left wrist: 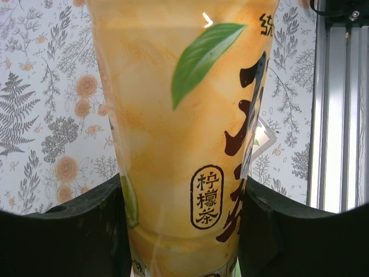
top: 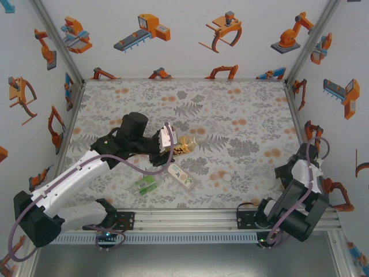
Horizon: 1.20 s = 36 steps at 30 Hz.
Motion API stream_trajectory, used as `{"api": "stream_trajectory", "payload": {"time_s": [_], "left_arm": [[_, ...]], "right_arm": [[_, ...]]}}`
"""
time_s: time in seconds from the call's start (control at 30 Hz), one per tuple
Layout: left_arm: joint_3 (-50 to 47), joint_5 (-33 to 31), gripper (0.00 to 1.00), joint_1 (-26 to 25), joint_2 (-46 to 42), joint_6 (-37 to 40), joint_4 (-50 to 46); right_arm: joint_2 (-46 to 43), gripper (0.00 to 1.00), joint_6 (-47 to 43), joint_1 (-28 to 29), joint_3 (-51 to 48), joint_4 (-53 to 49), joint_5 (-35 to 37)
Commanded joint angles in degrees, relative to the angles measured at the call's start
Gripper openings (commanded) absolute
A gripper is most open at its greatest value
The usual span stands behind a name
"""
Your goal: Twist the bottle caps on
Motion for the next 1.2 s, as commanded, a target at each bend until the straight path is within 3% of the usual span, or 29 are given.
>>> {"api": "stream_trajectory", "payload": {"time_s": [0.0, 0.37, 0.57, 0.73, 0.87, 1.17], "left_arm": [[1.9, 1.6, 0.0, -0.2, -0.2, -1.1, 0.9], [1.9, 1.3, 0.0, -0.2, -0.8, -1.6, 1.2], [2.0, 1.5, 0.0, -0.2, -0.7, -1.8, 1.1], [2.0, 1.3, 0.0, -0.2, -1.0, -2.0, 1.2], [1.5, 0.9, 0.0, -0.2, -1.5, -2.6, 1.3], [-3.3, -3.7, 0.0, -0.3, -7.4, -5.8, 3.2]], "right_arm": [[2.1, 0.6, -1.0, -0.8, -0.4, 2.1, 0.1], [0.3, 0.43, -0.7, -1.4, -1.0, 1.7, 0.6], [-1.8, 0.39, -1.4, -1.3, -1.1, 0.9, 1.2], [-4.4, 0.37, -1.0, -0.4, -0.3, -0.4, -2.7], [-3.4, 0.38, -0.2, 7.6, 2.9, -2.8, -2.4], [8.2, 0.39, 7.2, 40.4, 16.8, -6.1, 2.0]]}}
